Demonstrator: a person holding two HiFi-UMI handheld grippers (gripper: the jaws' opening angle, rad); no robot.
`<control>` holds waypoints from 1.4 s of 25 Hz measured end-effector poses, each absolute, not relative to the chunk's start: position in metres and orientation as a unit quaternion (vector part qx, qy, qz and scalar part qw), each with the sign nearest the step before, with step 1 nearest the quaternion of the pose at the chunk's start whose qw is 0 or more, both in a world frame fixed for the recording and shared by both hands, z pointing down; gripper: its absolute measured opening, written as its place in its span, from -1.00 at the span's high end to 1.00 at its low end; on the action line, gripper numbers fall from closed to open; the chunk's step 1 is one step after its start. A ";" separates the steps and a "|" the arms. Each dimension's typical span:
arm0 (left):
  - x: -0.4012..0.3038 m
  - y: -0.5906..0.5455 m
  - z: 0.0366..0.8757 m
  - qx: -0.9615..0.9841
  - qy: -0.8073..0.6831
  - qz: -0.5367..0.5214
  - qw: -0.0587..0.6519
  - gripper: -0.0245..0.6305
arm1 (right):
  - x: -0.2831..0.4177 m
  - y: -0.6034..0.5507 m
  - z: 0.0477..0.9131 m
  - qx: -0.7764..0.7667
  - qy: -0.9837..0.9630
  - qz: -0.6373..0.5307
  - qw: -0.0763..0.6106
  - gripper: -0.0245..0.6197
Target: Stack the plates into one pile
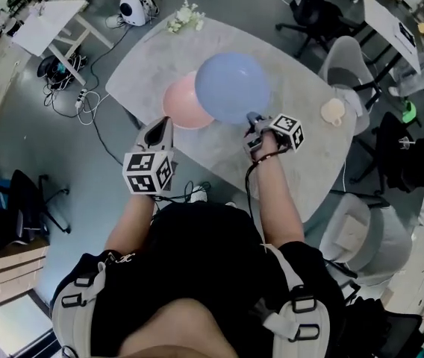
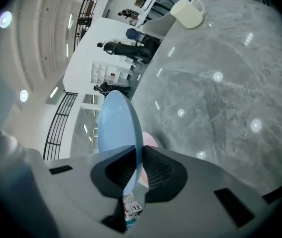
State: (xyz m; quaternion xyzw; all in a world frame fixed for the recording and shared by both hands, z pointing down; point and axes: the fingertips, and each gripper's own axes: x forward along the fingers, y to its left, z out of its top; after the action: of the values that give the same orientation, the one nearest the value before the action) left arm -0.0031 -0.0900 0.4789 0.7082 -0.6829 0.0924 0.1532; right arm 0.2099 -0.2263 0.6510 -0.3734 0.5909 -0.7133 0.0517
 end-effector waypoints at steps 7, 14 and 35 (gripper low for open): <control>-0.058 -0.045 0.489 0.650 -0.737 0.085 0.167 0.91 | 0.138 -0.221 0.678 -0.346 0.596 -0.725 0.002 0.80; -0.100 -0.010 0.490 0.608 -0.770 0.084 0.174 0.91 | 0.094 -0.223 0.713 -0.355 0.586 -0.728 -0.029 0.80; -0.125 0.016 0.497 0.602 -0.771 0.082 0.191 0.91 | 0.056 -0.209 0.758 -0.410 0.634 -0.641 -0.137 0.54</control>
State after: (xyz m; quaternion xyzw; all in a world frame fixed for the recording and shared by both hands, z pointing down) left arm -0.1254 0.0159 0.4975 0.6024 -0.7707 0.0823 0.1907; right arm 0.0556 -0.2091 0.7579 -0.4103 0.6341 -0.6410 -0.1367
